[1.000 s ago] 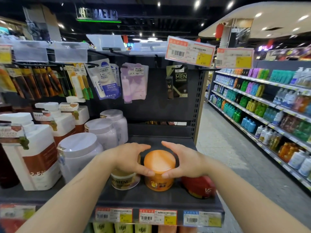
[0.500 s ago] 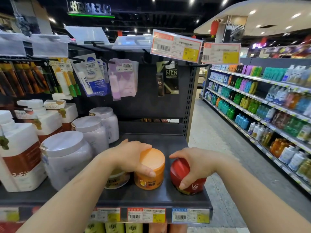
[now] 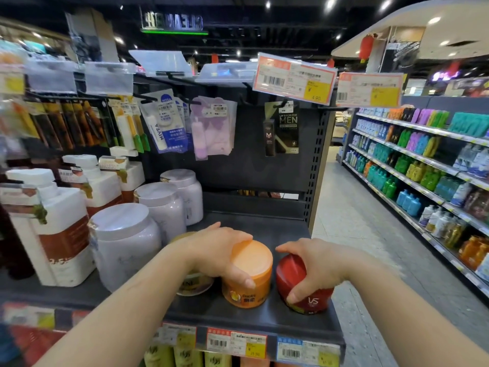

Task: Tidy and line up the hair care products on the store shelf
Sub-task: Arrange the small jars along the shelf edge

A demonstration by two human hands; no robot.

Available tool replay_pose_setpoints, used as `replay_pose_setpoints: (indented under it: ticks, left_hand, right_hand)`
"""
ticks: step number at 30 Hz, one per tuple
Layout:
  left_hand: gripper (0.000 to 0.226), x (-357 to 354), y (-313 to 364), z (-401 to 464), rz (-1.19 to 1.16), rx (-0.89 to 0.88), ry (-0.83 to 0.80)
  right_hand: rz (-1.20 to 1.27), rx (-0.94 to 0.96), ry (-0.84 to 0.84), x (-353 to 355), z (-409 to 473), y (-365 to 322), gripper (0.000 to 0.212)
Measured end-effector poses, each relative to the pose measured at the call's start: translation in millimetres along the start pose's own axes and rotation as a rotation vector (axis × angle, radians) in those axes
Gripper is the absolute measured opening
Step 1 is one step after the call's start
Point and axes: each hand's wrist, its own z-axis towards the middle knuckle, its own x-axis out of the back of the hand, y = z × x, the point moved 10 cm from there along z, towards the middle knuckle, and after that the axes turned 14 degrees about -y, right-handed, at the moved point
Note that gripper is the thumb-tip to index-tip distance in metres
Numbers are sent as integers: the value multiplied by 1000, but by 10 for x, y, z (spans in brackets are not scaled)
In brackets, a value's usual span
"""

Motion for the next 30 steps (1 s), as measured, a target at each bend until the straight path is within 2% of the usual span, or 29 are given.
replay_pose_setpoints:
  ticks: [2, 4, 8, 11, 17, 25, 30]
  left_hand:
    - [106, 44, -71, -24, -49, -23, 35]
    - [112, 138, -207, -59, 10, 1, 72]
    - [118, 111, -623, -97, 282, 246, -93]
    - [110, 57, -725, -111, 312, 317, -145]
    - [102, 44, -701, -150, 247, 314, -127]
    - [107, 19, -700, -172, 275, 321, -118]
    - [110, 61, -592, -241, 157, 228, 82]
  right_hand:
    - [3, 28, 33, 35, 10, -68, 108]
    - [5, 107, 120, 109, 16, -223, 110]
    - [24, 232, 197, 151, 103, -535, 111]
    - [13, 241, 168, 87, 224, -652, 111]
    - [41, 227, 178, 56, 304, -623, 109]
    - [68, 255, 183, 45, 307, -623, 107]
    - [89, 277, 177, -6, 310, -623, 107]
